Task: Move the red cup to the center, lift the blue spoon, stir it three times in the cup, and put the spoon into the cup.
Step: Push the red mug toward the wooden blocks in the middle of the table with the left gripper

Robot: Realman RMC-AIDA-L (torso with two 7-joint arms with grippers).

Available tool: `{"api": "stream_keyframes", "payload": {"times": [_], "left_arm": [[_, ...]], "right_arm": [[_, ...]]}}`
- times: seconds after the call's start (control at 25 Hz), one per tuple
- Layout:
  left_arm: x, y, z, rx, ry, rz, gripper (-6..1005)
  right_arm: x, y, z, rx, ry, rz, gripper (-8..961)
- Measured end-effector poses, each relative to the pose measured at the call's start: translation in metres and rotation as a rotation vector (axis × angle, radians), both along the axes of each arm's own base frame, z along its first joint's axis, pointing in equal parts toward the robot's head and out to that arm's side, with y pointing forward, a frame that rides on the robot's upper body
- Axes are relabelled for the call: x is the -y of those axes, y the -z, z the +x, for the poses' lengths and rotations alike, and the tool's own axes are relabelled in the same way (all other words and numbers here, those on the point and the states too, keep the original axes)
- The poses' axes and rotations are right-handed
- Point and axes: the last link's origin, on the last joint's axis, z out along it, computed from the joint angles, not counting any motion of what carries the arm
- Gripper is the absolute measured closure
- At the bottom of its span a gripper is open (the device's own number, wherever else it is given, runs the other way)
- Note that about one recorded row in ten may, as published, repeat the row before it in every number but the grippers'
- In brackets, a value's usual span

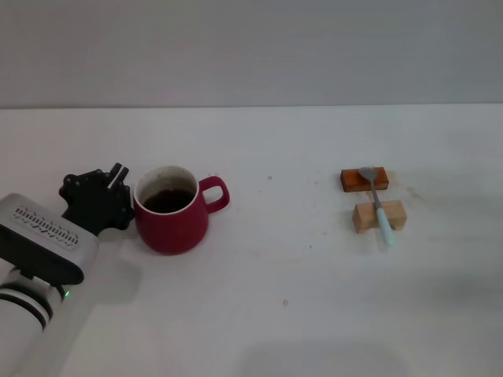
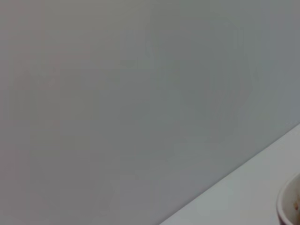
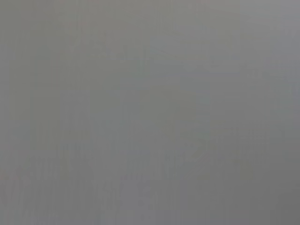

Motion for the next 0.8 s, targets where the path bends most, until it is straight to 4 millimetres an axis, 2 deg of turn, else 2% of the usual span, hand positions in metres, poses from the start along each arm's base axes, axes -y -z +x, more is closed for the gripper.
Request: {"api": "stream_keyframes", "payload": {"times": [0.8], "left_arm": [[0.007, 0.026, 0.022, 0.038, 0.047, -0.096, 947]], "right_arm": [[-0.001, -0.001, 0.0, -0.003, -0.002, 0.0, 192]]}}
